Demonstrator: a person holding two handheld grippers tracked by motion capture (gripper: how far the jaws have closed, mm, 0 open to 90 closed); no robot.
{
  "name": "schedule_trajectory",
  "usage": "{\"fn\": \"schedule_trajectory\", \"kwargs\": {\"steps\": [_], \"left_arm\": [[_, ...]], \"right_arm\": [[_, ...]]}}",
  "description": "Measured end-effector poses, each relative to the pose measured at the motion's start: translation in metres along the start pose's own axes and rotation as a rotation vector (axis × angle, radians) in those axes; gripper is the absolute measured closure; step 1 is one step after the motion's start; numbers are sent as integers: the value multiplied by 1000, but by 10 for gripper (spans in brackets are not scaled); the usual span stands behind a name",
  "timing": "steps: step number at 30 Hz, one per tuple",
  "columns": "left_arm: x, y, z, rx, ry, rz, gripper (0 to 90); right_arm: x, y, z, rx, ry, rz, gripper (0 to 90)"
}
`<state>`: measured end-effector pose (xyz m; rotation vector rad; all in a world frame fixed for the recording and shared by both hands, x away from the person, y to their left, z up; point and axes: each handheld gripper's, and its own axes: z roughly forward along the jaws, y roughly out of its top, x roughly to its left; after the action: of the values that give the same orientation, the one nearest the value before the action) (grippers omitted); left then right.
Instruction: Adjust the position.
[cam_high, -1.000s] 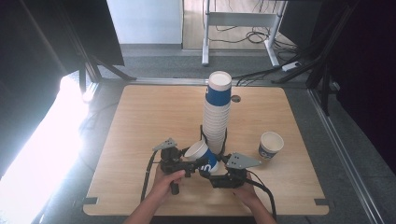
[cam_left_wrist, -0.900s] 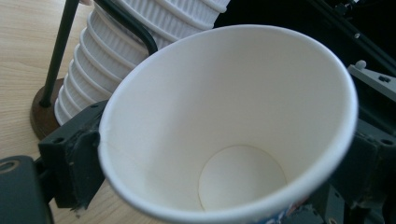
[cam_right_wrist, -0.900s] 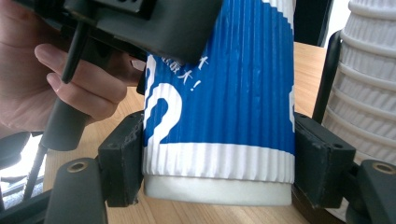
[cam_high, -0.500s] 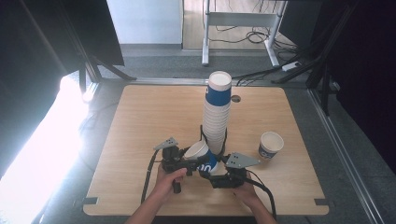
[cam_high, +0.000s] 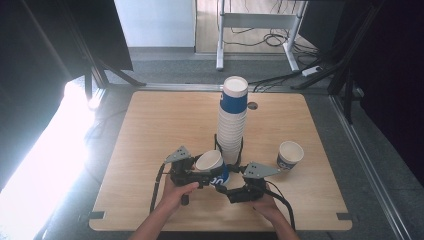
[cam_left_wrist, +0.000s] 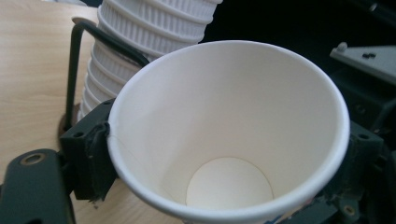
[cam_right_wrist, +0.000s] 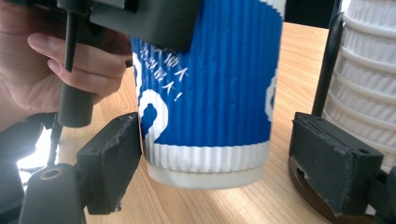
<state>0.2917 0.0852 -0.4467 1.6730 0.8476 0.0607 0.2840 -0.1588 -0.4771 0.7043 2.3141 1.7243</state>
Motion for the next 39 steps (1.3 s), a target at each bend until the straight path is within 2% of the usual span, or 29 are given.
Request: {"fn": "schedule_trajectory", "kwargs": {"steps": [4, 10, 19, 20, 25, 28, 31, 36, 39], "left_arm": [[-7, 5, -3, 26, 33, 86, 146], [-18, 10, -1, 69, 75, 194, 146], [-29, 10, 3, 150, 118, 348, 146], [-31, 9, 4, 164, 127, 376, 146], [-40, 9, 8, 198, 123, 464, 145], [-44, 9, 9, 220, 114, 519, 144], [-47, 9, 10, 237, 101, 537, 143], [-46, 8, 12, 245, 101, 561, 139], [-46, 8, 12, 237, 103, 553, 125]], "right_arm": [[1, 2, -4, 14, 5, -17, 172], [4, 5, -6, 41, 8, -51, 166], [6, 6, -3, 67, 25, -56, 149], [7, 6, -2, 70, 24, -58, 150], [11, 4, 7, 92, 20, -79, 154], [13, 3, 11, 98, 19, -93, 198], [15, 3, 11, 94, 21, -101, 251], [14, 2, 11, 103, 17, -115, 264], [15, 2, 10, 102, 5, -125, 270]]}}
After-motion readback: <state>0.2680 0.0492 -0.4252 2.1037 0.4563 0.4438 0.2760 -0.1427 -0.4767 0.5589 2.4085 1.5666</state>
